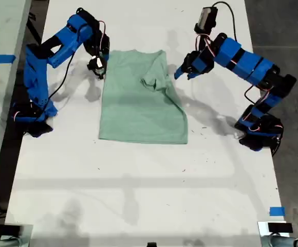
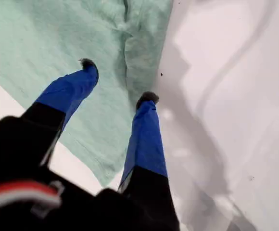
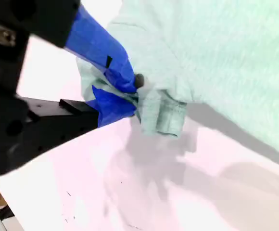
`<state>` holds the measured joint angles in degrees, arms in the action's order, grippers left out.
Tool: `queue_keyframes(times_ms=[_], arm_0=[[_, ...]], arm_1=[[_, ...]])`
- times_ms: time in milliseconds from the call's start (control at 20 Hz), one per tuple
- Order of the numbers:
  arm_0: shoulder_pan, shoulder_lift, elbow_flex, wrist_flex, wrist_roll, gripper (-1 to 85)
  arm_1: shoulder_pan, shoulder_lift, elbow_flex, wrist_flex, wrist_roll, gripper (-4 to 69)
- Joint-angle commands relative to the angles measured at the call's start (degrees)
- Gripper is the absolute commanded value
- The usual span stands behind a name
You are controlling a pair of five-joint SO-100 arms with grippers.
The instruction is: Fold tshirt
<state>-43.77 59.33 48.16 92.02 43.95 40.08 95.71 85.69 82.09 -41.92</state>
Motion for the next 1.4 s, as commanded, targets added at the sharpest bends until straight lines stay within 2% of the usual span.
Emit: queue_keyframes(times_ms=[0,300,550,600,700,800,900,1000,1250,1350], arm_0=[[3.1,5.7,-2.9,0.1,-0.8,0.0],[11.3,0.4,-6.5,-9.9,-1.1,0.0],[17.0,-7.6,-8.3,-24.0,0.0,0.0],[17.3,-10.0,-8.3,-26.7,-0.1,2.0],[17.0,-14.9,-8.4,-30.8,0.0,18.5],[16.9,-17.6,-8.4,-32.3,0.0,22.2],[17.1,-16.1,-8.4,-31.1,-0.4,23.3],[17.3,-11.1,-8.3,-27.2,0.1,23.6],[15.1,3.3,-2.1,-6.8,-1.4,22.1],[16.7,11.5,6.8,-3.8,-2.5,22.1]], arm_1=[[0.9,5.8,0.6,-1.6,-0.4,16.8],[1.5,7.7,4.0,-1.8,-0.8,17.0],[1.2,9.3,6.5,-2.6,-0.6,17.0],[1.1,9.9,7.2,-2.8,-0.4,17.0],[0.9,11.4,8.7,-2.9,0.0,17.0],[0.8,13.4,10.7,-3.0,0.4,17.0],[0.8,15.1,12.7,-3.4,0.6,17.1],[0.9,16.3,14.2,-3.5,0.7,16.7],[-0.3,19.8,17.2,-3.1,0.3,15.4],[-1.7,20.7,18.5,-1.9,0.2,17.3]])
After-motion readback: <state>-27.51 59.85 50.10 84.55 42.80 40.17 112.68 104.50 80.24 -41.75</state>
